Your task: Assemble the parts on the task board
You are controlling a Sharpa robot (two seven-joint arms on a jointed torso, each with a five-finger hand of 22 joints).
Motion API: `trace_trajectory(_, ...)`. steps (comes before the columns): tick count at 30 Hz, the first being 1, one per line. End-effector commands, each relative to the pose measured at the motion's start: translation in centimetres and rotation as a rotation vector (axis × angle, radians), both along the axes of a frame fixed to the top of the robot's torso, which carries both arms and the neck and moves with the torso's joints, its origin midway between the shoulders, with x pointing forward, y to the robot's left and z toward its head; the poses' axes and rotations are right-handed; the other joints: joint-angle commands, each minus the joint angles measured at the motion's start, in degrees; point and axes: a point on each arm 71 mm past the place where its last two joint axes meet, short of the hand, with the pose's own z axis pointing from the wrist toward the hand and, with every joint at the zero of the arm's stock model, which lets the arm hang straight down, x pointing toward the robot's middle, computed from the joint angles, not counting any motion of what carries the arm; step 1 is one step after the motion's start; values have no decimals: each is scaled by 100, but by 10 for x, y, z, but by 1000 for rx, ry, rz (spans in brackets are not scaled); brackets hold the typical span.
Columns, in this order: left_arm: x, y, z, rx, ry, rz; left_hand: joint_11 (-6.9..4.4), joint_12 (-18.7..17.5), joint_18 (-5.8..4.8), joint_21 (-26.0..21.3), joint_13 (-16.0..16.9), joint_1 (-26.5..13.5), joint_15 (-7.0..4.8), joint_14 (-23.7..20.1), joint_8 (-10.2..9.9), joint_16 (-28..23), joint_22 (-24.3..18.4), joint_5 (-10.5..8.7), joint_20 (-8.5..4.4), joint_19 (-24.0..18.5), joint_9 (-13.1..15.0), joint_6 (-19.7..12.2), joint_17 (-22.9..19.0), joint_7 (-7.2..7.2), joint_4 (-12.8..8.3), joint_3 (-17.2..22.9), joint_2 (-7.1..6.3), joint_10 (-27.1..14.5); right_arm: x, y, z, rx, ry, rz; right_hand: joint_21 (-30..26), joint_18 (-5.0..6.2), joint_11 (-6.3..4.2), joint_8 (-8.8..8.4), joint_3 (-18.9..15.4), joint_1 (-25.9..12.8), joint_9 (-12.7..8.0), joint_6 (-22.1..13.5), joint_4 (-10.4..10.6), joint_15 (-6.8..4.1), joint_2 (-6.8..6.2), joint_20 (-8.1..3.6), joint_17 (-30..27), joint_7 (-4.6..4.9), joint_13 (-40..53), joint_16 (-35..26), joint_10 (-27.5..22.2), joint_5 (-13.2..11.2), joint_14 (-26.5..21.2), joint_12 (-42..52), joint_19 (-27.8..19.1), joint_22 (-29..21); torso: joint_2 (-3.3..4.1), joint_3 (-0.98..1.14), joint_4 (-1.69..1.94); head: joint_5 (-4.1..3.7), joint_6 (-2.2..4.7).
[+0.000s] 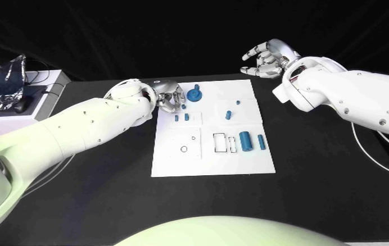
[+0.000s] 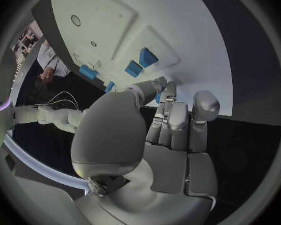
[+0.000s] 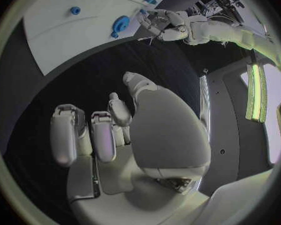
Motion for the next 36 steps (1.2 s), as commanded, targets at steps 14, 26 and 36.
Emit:
trace_trajectory(14, 9, 36, 28, -183, -70, 109, 209, -276, 227, -691, -136, 72, 174, -911, -46, -590, -829, 25, 167, -694, -38, 13, -1516, 124, -21, 88, -31, -487, -7, -2, -8, -209, -40, 138, -452, 142, -75, 78, 903, 293, 20, 322, -116, -81, -287, -93, -127, -91, -3985, -444, -765, -193, 222, -4342, 33, 247, -9, -6, -1, -28, 113)
trace_trajectory(26, -21, 79, 35, -939, 281, 249, 200, 240, 342, -2552, -40, -50, 234, -2012, 286, -2884, -2224, 33, 244, -1955, -7, 372, -3071, 388, 209, -352, 169, -300, -20, 0, -30, -523, -130, 227, -552, 156, -11, 76, 1062, 162, 45, 601, -353, -18, -345, -43, -225, -78, -4619, -518, -709, -193, 205, -4990, 13, 199, -13, -4, 14, -267, 246)
trace_trajectory(36, -55, 85, 32, -1279, 453, 210, 256, -596, 332, -4308, -546, -59, 419, -1751, 422, -5144, -3552, 31, 438, -1663, -11, 301, -3490, 384, 519, -599, 97, 76, -27, 13, -51, -690, -122, 249, -618, 168, 19, -10, 976, 40, 22, 584, -486, 11, -356, -14, -259, -85, -4931, -545, -764, -203, 205, -5307, 6, 162, -26, -31, 9, -347, 294)
